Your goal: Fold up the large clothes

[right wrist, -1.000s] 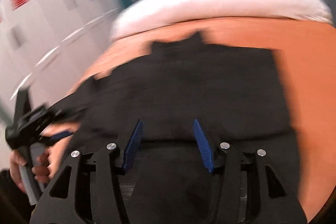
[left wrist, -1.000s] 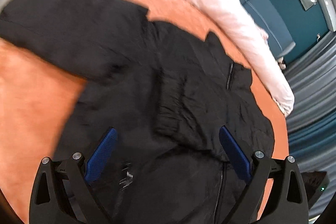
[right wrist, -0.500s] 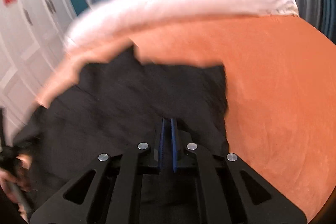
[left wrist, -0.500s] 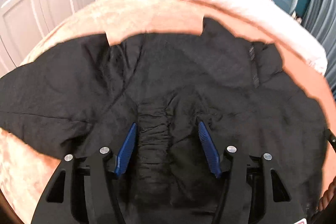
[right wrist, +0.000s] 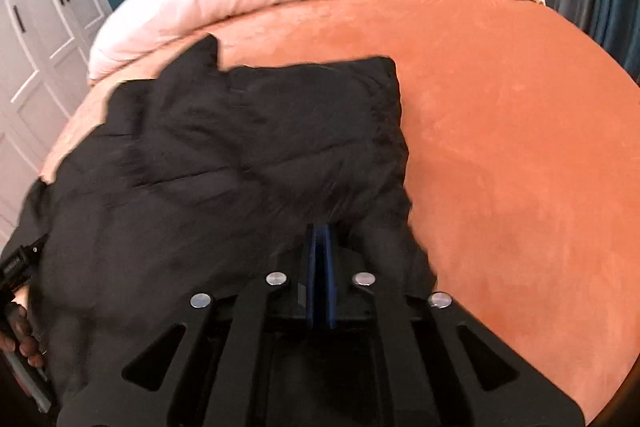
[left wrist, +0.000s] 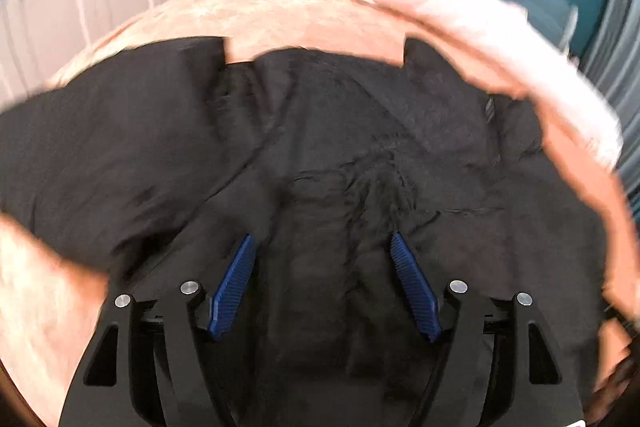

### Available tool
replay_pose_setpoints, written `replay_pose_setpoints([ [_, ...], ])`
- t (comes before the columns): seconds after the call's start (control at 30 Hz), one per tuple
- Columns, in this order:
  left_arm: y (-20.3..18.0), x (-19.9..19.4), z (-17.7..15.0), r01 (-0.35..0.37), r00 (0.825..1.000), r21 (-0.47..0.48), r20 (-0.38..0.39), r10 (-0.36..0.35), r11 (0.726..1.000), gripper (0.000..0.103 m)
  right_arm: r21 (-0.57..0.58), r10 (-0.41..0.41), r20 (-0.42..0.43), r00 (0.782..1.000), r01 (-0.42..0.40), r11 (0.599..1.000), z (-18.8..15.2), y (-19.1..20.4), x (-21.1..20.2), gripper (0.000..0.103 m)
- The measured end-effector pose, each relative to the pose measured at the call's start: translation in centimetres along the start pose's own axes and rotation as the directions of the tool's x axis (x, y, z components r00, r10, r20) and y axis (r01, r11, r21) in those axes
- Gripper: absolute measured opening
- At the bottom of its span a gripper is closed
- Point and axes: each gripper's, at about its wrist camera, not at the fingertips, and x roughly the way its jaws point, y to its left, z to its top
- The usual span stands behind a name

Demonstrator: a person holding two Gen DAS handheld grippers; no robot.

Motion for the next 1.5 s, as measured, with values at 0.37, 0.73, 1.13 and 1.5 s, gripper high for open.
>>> replay_pose_setpoints([
  [0.37, 27.1, -11.5, 0.2, -0.203, 0.965, -0.444, 0.059, 0.254, 0.873, 0.079, -0.227, 0.156, -0.112, 0.981, -0.178, 0.958, -14.9, 10.4, -9.4, 0.01],
  [0.73, 43.4, -10.1, 2.2, -0.15, 0.961, -0.744, 0.047, 0.274, 0.651, 0.078, -0.238, 0.126, -0.176, 0.976, -0.166, 0.957, -19.5, 13.8, -10.5, 0.031],
  [1.13, 33.9, -16.7, 10.9, 0.014, 0.944, -0.525, 0.287, 0.162, 0.851, 0.007, -0.191, 0.125, -0.176, 0.976, -0.158, 0.969, -19.5, 13.5, -10.6, 0.032],
  [1.5, -5.1, -23.7, 11.2, 0.279, 0.893, 0.166, 0.318, -0.319, 0.946, 0.006, -0.103, 0.201, -0.065, 0.978, -0.206, 0.973, -18.2, 9.9, -14.0, 0.032],
])
